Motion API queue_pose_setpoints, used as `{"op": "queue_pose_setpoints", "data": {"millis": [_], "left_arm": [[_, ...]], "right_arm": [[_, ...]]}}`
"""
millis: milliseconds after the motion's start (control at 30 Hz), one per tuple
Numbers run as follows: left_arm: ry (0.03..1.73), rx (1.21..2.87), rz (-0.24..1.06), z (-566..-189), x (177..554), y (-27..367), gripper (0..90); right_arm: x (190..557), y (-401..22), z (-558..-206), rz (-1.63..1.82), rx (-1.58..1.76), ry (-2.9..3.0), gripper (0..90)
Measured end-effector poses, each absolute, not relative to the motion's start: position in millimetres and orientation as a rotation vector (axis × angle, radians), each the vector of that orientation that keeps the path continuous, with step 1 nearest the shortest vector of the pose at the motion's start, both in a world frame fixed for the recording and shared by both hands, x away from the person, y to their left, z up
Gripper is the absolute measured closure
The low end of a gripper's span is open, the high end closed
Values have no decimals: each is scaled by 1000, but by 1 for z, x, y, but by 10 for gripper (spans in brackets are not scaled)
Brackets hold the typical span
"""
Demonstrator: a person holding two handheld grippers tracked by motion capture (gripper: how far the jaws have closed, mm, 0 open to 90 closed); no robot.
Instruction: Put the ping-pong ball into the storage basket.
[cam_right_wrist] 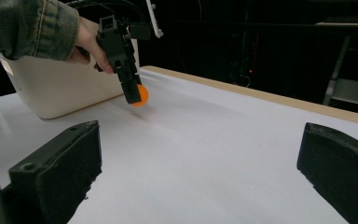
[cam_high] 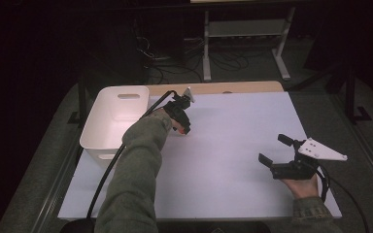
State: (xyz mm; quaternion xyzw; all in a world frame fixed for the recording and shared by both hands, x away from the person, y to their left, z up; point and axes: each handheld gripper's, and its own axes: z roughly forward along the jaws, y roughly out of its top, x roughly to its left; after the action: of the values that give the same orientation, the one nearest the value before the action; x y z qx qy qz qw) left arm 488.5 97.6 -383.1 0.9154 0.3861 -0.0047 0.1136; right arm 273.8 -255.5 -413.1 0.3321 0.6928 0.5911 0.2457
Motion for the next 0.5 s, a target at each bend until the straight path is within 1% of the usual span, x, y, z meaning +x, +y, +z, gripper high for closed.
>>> {"op": "queue_pose_setpoints", "data": {"millis": [500], "left_arm": [[1096,2668,23,-363,481,99,510]], "right_arm": [[274,-255,-413,1617,904,1892,0]]}}
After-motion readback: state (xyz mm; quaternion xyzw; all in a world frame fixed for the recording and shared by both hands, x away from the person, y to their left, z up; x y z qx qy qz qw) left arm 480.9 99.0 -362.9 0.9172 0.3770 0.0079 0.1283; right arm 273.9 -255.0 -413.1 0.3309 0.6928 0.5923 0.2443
